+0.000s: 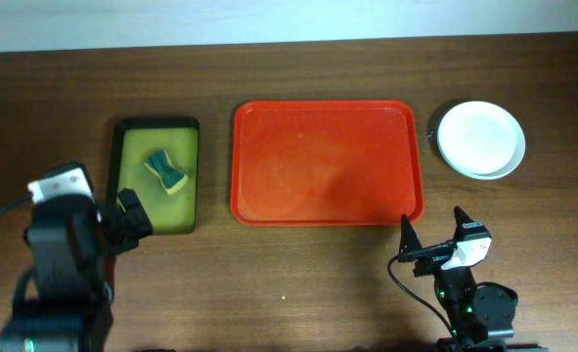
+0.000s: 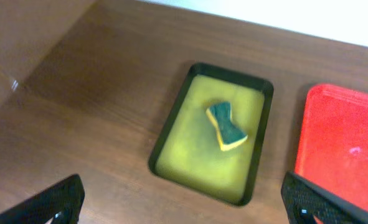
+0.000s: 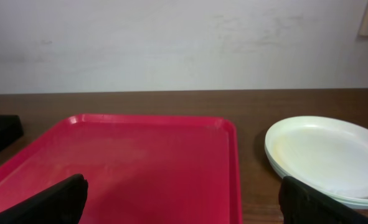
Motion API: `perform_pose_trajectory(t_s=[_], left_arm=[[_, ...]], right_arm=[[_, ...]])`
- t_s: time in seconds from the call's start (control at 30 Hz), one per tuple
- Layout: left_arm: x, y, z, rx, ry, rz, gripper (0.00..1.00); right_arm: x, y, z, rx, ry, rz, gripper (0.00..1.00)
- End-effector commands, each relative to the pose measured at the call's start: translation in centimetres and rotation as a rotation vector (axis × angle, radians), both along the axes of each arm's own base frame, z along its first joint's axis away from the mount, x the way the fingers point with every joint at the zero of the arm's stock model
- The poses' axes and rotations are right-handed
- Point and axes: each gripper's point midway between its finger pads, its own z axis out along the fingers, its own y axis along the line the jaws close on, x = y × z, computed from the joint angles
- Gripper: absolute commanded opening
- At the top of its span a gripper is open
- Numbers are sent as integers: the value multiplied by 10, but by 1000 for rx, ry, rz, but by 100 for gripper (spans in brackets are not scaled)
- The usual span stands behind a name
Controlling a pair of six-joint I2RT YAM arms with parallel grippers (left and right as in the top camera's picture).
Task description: Clean dirty plates on tray and stack at the side
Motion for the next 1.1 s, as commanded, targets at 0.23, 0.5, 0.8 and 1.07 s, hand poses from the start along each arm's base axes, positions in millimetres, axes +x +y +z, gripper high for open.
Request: perform_pose_trajectory(t_s=[0.23, 0.5, 0.8, 1.07], left_arm=[[2, -35, -47, 141, -537, -293, 99], [9, -39, -97, 158, -701, -323, 99], [6, -48, -135, 163, -544, -381, 99], [6, -48, -135, 171, -541, -381, 99]], right_arm=[[0, 1, -2, 0, 3, 0, 99], [0, 1, -2, 0, 3, 0, 99], [0, 1, -2, 0, 3, 0, 99], [0, 1, -2, 0, 3, 0, 99]])
